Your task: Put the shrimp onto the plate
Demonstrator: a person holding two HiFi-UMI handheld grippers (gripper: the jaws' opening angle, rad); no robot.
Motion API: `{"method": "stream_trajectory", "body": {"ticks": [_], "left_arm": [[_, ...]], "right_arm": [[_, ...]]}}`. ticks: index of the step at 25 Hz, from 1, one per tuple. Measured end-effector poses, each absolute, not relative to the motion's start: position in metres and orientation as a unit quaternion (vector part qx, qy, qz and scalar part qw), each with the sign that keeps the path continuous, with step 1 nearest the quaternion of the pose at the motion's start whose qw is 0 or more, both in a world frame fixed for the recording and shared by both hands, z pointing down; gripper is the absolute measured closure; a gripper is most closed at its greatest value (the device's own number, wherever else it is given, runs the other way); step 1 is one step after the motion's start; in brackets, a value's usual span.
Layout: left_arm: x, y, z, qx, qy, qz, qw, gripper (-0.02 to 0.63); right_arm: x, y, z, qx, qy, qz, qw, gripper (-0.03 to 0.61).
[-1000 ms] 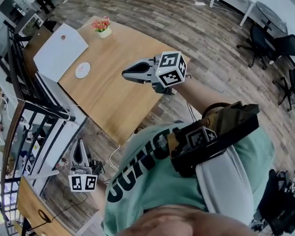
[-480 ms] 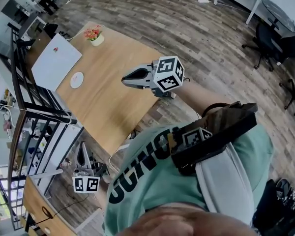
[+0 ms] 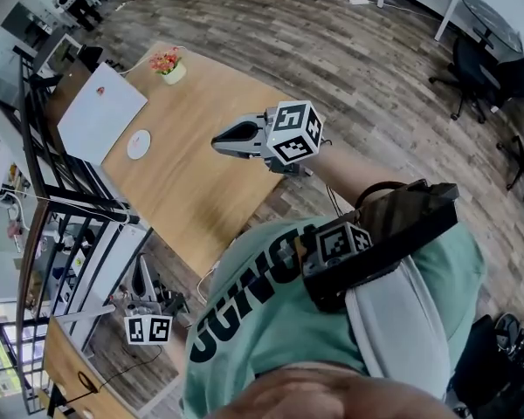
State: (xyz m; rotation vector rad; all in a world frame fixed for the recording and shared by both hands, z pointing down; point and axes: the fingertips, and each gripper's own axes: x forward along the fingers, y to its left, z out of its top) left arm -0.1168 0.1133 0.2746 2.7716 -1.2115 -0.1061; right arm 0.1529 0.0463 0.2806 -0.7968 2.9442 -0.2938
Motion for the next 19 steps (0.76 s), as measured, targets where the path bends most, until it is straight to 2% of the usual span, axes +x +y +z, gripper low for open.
{"method": "stream_trajectory", "body": {"ticks": [19], "left_arm": [[-0.134,0.09,0.276,0.913,-0.4,-0.052,0.057,0.609]], "right_arm": [[0.135,0.026,0.273,-0.26,0.962,-0.078,0.014,0.572]]}}
